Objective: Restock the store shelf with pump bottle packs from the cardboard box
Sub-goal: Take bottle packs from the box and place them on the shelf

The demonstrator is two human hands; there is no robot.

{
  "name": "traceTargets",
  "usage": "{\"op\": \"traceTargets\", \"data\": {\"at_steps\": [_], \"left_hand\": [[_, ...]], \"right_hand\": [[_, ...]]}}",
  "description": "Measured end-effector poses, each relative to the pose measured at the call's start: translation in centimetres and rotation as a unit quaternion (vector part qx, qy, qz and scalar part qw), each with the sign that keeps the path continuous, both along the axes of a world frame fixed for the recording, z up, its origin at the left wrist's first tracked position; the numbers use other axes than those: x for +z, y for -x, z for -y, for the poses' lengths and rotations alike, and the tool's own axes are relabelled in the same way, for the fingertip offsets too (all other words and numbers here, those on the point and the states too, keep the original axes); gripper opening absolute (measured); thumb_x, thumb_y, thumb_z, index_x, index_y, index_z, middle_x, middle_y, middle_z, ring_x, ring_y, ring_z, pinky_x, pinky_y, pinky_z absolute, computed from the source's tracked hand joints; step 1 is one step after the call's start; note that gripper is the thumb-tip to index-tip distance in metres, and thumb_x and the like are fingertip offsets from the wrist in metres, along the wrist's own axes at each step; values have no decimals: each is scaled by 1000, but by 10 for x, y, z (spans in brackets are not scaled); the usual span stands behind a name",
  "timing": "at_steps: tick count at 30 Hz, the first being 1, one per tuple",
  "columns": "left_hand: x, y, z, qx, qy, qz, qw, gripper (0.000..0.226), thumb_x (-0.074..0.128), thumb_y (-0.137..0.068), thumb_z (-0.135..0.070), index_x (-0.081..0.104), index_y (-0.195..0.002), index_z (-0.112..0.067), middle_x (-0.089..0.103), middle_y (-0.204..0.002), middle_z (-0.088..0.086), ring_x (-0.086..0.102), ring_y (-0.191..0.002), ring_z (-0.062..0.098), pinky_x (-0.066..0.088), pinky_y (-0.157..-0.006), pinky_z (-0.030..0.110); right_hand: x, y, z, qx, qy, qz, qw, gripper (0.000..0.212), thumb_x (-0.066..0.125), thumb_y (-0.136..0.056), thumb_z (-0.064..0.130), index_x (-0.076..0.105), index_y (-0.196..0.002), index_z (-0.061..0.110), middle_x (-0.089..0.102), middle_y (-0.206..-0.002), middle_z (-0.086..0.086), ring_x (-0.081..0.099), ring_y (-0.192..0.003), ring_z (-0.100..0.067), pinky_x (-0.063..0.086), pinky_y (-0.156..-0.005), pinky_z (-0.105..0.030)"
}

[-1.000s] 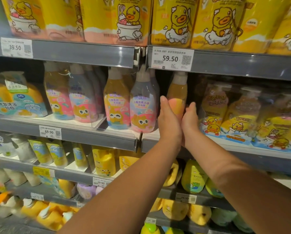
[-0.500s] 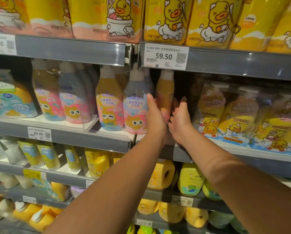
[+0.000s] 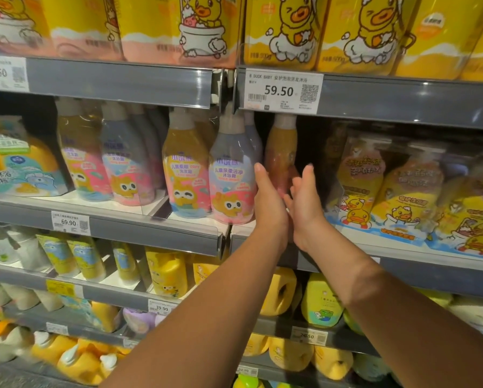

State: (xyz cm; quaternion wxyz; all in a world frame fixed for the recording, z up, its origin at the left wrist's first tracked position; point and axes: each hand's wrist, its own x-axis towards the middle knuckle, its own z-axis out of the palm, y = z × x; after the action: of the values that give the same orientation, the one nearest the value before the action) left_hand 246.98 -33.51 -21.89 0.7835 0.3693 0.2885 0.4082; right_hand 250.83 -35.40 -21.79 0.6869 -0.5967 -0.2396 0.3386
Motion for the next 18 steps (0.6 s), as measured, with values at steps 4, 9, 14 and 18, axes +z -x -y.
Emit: {"op": "traceTargets", "data": {"at_steps": [4, 9, 14, 18], "left_hand": [[0, -10, -12, 7, 8, -8, 1000, 58, 36, -89, -69, 65, -109, -24, 68, -110, 5, 61, -111, 23, 43, -106, 46], [-2, -20, -23, 26, 56, 3, 998, 35, 46, -88, -65, 53, -90, -31, 62, -103, 3, 58, -108, 25, 42, -106, 47], [-1, -22, -23, 40, 30, -4, 999, 75, 50, -68, -76, 57, -125, -27, 63, -120, 6, 58, -115, 26, 41, -107, 48], [2, -10, -16, -8, -55, -104, 993, 44, 42, -95, -51, 60, -120, -19, 65, -117, 9, 59, -111, 25, 44, -102, 41]], "right_hand": [[1, -13, -9, -4, 6, -13, 1000, 51, 19, -101, 55, 56, -75, 30, 63, -63, 15, 55, -65, 0, 47, -76, -22], [-2, -24, -21, 16, 4, -45, 999, 48, 21, -97, 62, 55, -81, 32, 62, -82, 6, 55, -78, -10, 40, -95, -35], [-4, -32, -20, 25, 4, -59, 998, 48, 20, -98, 60, 56, -82, 32, 63, -81, 5, 56, -75, -8, 41, -86, -31], [-4, -27, -13, 28, 54, -15, 998, 42, 30, -98, 53, 62, -91, 28, 68, -96, 0, 61, -93, -16, 45, -93, -35]]}}
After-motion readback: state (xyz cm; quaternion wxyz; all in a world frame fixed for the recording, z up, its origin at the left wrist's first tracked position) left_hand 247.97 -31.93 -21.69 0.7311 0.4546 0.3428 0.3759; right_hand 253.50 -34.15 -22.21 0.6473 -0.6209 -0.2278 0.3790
